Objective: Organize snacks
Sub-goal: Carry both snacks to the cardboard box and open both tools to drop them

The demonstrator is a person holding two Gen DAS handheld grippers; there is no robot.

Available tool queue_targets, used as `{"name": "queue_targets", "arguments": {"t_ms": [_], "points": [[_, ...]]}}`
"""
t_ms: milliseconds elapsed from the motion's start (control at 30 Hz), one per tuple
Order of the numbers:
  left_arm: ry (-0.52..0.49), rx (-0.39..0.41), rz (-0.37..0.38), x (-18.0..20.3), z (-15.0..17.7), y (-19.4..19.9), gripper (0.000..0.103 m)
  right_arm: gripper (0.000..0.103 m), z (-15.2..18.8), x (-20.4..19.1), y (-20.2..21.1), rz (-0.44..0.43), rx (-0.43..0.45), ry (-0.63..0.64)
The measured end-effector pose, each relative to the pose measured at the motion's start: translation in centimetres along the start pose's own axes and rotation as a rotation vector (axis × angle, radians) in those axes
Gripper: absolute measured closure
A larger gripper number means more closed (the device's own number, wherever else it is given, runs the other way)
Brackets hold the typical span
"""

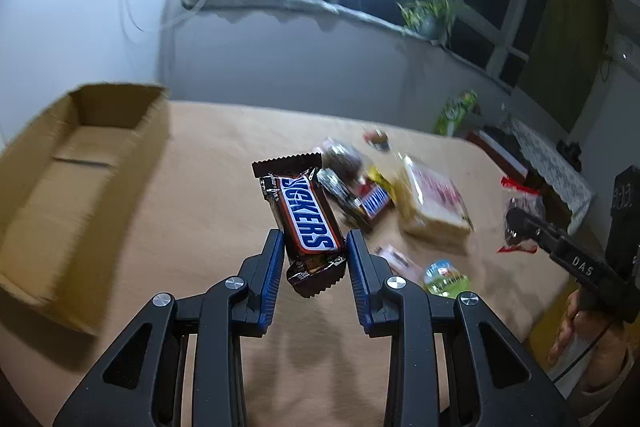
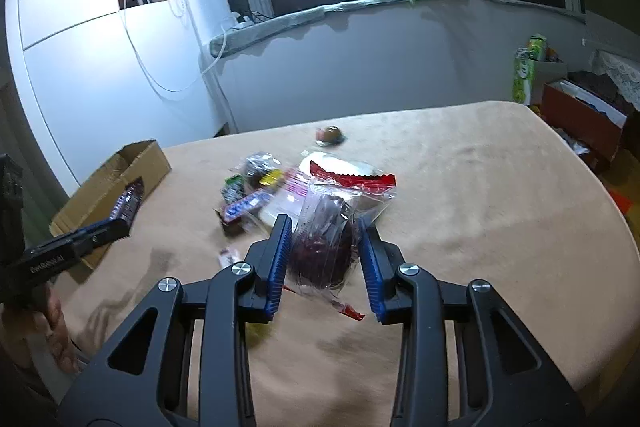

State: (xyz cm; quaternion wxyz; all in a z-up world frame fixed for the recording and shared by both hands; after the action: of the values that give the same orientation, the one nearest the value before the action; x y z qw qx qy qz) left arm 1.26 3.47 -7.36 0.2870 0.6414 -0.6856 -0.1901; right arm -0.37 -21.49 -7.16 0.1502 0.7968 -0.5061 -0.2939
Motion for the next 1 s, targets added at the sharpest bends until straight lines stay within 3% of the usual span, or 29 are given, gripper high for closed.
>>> {"name": "queue_targets", "arguments": {"t_ms": [167, 533, 767, 1000], "points": [[0.03, 0.067, -0.072, -3.9, -1.6, 2.1, 0.073, 0.068, -1.8, -3.9, -1.3, -0.055, 0.004, 0.061], [0.134, 0.109, -0.253, -14.1, -2.5, 3.8, 0.073, 0.068, -5.1, -19.3, -8.0, -0.324, -0.032, 0.265], [0.186, 0.103, -0.308, -17.9, -1.6, 4.1, 0.073, 0.068, -4.4, -27.3, -12.9, -0.442, -0.089, 0.356], [0.23, 0.062, -0.311, -20.3, -0.8, 2.8, 0.073, 0.068, -2.7, -30.7, -17.2, -0.484, -0.16, 0.397]]}}
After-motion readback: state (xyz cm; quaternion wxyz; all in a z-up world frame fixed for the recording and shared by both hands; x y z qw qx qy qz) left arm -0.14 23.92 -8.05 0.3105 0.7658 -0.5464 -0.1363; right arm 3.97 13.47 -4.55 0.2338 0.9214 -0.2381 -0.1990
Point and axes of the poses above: each gripper's, at about its wrist camera, not at the fingertips, and y roughly against the way its jaws point, x to its right, z to its underside, the point moved 2 cm from there along -y, roughly the way its jaws point, and after that the axes turned 10 degrees about -z, right-handed, at the moved point
